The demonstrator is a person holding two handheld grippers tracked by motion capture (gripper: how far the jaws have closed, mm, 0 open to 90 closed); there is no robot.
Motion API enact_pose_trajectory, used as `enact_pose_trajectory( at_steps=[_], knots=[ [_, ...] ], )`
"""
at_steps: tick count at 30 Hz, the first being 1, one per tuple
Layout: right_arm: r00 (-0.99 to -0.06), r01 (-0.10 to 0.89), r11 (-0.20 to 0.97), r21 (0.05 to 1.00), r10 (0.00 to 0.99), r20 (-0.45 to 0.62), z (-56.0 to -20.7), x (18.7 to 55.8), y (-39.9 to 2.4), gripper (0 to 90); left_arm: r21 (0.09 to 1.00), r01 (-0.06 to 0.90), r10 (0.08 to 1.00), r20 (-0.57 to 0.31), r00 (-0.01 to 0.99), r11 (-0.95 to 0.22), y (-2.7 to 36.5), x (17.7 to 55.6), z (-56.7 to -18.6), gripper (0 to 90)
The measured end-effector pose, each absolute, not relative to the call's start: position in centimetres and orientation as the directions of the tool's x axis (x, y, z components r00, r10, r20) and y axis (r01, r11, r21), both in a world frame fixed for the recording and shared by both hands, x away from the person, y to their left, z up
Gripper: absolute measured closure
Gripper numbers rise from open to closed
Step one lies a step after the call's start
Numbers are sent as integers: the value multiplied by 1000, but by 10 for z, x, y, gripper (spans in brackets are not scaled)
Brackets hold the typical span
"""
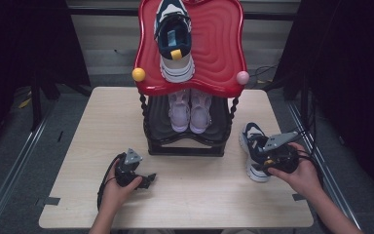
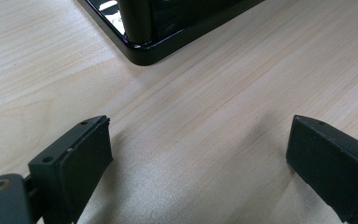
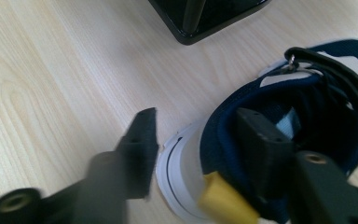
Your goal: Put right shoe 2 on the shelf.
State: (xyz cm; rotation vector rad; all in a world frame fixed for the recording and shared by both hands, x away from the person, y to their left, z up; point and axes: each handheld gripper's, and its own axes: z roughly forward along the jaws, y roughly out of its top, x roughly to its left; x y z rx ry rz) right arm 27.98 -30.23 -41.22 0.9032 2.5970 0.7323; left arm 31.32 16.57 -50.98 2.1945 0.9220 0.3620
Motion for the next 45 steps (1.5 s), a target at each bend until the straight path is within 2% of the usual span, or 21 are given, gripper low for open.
enact_pose_trajectory(
  at_steps=[1, 4, 9, 16, 19, 22, 26, 34, 45],
  knots=[
    [-754, 496, 669, 553, 648, -107, -411, 281, -302, 667, 711, 508, 709, -18, 705, -487, 166, 313, -510, 62],
    [-756, 498, 654, 569, 650, -85, -410, 285, -302, 751, 711, 506, 709, -16, 706, -488, 166, 313, -510, 61],
    [-755, 505, 646, 573, 652, -69, -410, 290, -299, 770, 709, 506, 708, -13, 706, -492, 166, 314, -510, 59],
    [-748, 498, 617, 609, 662, -59, -407, 295, -289, 776, 706, 511, 709, -18, 705, -490, 166, 314, -510, 48],
    [-756, 507, 626, 592, 653, -43, -408, 298, -282, 765, 706, 511, 709, -18, 705, -490, 166, 314, -510, 47],
    [-751, 543, 621, 565, 660, -5, -408, 300, -280, 715, 706, 511, 708, -18, 706, -491, 166, 314, -510, 48],
    [-744, 588, 640, 496, 667, 21, -407, 304, -278, 589, 707, 511, 708, -21, 706, -488, 166, 315, -510, 45],
    [-750, 633, 691, 349, 659, 56, -410, 314, -272, 602, 706, 511, 708, -19, 706, -490, 166, 315, -510, 39],
    [-766, 634, 728, 261, 638, 79, -416, 319, -264, 649, 705, 510, 706, -18, 708, -494, 166, 315, -510, 36]
  ],
)
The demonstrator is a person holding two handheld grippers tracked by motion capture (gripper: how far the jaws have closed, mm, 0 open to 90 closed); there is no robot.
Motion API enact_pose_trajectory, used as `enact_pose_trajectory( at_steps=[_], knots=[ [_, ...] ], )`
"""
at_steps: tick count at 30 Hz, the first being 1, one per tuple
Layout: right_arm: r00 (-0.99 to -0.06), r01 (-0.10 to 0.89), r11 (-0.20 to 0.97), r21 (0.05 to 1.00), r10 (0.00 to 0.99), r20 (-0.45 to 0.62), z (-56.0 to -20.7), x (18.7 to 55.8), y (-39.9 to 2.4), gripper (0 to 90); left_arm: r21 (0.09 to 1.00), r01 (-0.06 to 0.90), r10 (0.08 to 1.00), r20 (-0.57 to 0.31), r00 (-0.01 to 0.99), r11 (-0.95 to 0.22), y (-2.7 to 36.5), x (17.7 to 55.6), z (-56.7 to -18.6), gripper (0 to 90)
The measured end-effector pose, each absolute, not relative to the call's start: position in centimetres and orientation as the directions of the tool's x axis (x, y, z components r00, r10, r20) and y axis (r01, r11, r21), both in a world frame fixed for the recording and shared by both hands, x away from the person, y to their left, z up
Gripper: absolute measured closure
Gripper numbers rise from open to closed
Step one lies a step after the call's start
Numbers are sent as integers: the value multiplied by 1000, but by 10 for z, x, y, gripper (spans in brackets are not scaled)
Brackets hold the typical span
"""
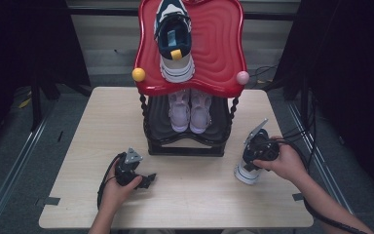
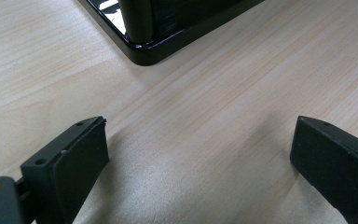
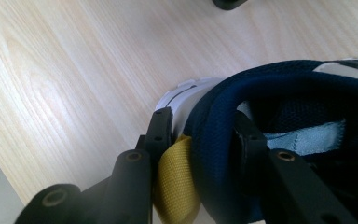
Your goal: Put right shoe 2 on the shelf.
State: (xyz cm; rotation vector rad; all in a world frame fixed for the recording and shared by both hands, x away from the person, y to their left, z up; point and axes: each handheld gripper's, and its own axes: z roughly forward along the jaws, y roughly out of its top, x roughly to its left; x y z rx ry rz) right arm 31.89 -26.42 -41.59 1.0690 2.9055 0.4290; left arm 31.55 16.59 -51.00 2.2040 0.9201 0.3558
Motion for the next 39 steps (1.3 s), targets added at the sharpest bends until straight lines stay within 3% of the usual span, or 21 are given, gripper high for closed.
enact_pose_trajectory(
  at_steps=[7, 17, 20, 25, 31, 39],
  knots=[
    [-795, 605, 780, 161, 603, 69, -416, 325, -257, 655, 704, 507, 704, -14, 710, -498, 166, 316, -510, 35],
    [-822, 569, 818, 89, 565, 69, -416, 327, -251, 649, 703, 507, 702, -15, 712, -499, 166, 316, -510, 32],
    [-826, 563, 821, 89, 559, 72, -417, 326, -251, 628, 704, 506, 703, -14, 711, -498, 166, 316, -510, 30],
    [-820, 569, 819, 71, 559, 124, -423, 322, -249, 726, 703, 506, 703, -14, 712, -499, 166, 316, -510, 29],
    [-853, 522, 849, 86, 517, 72, -422, 316, -251, 748, 704, 507, 702, -17, 711, -497, 166, 316, -510, 29],
    [-874, 485, 870, 93, 479, 80, -393, 311, -256, 747, 701, 509, 705, -13, 709, -499, 166, 317, -510, 20]
  ],
)
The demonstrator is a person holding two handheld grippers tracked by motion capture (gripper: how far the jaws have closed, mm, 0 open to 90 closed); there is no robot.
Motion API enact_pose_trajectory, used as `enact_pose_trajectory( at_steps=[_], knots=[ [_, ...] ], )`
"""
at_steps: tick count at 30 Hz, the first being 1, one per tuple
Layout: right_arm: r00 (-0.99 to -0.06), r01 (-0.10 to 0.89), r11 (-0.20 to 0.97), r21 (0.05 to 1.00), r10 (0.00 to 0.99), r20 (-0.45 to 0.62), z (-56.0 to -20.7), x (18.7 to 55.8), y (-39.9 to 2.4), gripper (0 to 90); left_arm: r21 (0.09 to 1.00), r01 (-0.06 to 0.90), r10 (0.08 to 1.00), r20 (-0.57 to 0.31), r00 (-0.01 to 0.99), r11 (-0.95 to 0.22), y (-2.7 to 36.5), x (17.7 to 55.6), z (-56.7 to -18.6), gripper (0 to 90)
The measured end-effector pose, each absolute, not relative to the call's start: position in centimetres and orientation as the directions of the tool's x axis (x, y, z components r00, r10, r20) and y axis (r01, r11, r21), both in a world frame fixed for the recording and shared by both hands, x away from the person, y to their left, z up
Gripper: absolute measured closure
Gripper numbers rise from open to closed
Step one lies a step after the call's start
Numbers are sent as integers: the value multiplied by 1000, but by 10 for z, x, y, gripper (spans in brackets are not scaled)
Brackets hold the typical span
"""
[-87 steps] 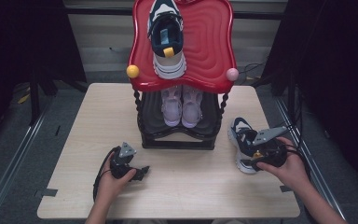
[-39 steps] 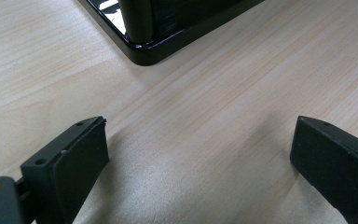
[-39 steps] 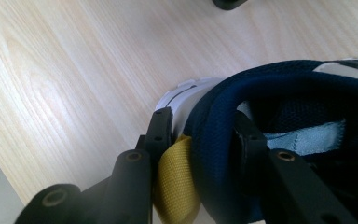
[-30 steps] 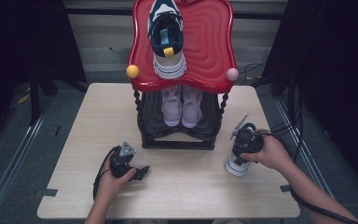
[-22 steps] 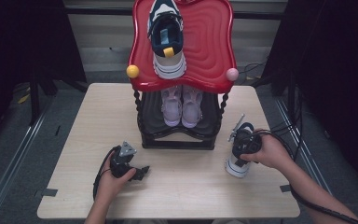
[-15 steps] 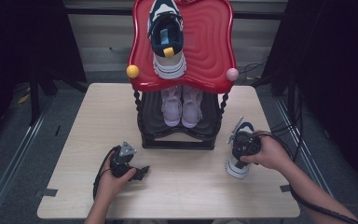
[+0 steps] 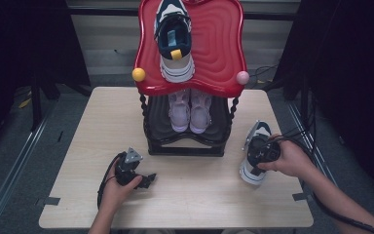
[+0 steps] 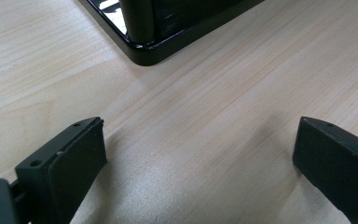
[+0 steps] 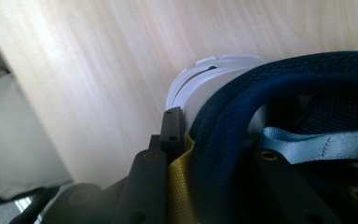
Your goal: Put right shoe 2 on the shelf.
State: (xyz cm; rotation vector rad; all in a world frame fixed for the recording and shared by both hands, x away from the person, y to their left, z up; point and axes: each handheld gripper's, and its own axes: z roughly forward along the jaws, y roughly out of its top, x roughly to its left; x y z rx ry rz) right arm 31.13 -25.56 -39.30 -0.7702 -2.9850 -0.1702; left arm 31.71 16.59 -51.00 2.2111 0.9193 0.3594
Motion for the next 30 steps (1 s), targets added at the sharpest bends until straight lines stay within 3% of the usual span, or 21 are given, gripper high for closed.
enact_pose_trajectory(
  at_steps=[20, 30],
  knots=[
    [-904, 426, 896, 127, 427, 16, -272, 304, -255, 745, 699, 515, 706, -20, 708, -496, 166, 317, -510, 13],
    [-910, 390, 912, 124, 402, -97, -189, 299, -249, 745, 697, 514, 704, -19, 710, -500, 166, 317, -510, 12]
  ],
)
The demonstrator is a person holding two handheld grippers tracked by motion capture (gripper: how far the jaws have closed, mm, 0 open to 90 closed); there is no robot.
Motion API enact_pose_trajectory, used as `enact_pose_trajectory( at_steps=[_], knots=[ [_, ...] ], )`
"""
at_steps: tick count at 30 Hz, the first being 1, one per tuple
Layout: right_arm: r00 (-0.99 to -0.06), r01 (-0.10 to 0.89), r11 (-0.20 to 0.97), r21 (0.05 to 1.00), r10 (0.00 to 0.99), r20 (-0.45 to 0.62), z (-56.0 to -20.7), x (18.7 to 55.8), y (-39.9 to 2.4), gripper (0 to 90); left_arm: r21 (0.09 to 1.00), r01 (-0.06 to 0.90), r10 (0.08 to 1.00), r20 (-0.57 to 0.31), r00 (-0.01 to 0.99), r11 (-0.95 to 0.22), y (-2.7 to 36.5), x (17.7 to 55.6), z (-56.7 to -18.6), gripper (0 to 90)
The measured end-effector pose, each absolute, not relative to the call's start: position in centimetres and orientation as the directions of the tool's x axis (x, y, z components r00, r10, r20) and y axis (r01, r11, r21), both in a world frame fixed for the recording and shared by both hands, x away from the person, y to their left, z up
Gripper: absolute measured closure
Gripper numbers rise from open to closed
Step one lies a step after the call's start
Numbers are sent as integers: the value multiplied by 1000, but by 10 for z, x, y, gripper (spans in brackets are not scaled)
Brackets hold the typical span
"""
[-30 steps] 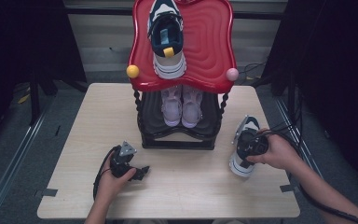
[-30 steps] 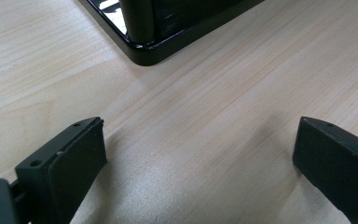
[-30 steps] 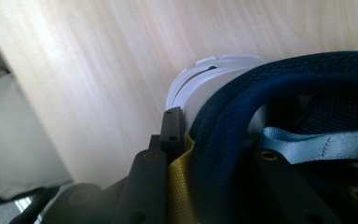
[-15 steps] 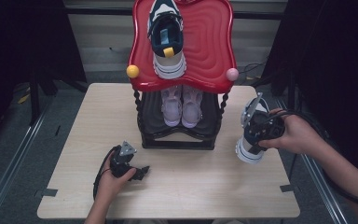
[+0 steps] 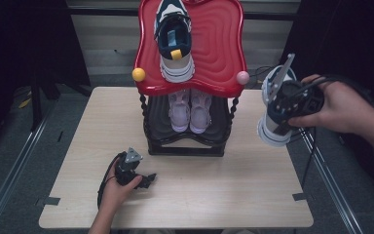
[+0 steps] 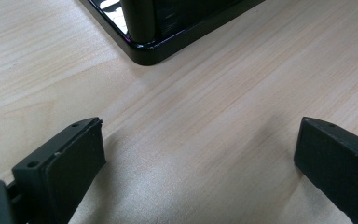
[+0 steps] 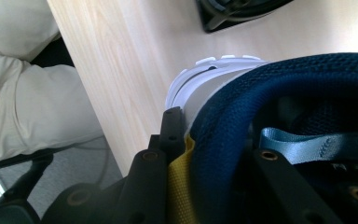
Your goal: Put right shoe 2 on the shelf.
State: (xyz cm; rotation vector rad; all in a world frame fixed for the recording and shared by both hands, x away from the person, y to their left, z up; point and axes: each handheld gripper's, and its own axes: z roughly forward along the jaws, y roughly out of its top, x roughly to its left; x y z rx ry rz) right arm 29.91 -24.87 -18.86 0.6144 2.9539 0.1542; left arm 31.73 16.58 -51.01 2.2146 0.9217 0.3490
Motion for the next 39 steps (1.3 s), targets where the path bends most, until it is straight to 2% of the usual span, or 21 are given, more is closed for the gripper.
enact_pose_trajectory(
  at_steps=[9, 16, 23, 27, 35, 39],
  knots=[
    [-885, 345, 931, 120, 365, -288, -97, 298, -219, 745, 696, 513, 703, -15, 711, -503, 166, 318, -510, 9],
    [-868, 259, 959, 113, 282, -408, -66, 313, -173, 745, 702, 516, 711, -19, 703, -491, 165, 318, -511, 6],
    [-865, 169, 981, 100, 196, -461, -73, 340, -138, 744, 698, 513, 706, -15, 708, -500, 166, 318, -510, 4],
    [-867, 155, 985, 75, 172, -468, -82, 356, -124, 743, 694, 513, 703, -15, 711, -504, 166, 318, -510, 1],
    [-890, 119, 992, 50, 129, -437, -104, 378, -111, 739, 694, 513, 704, -12, 710, -505, 166, 319, -510, 0],
    [-899, 120, 990, 67, 137, -416, -109, 382, -104, 734, 694, 511, 703, -11, 711, -506, 166, 319, -510, 0]
  ],
)
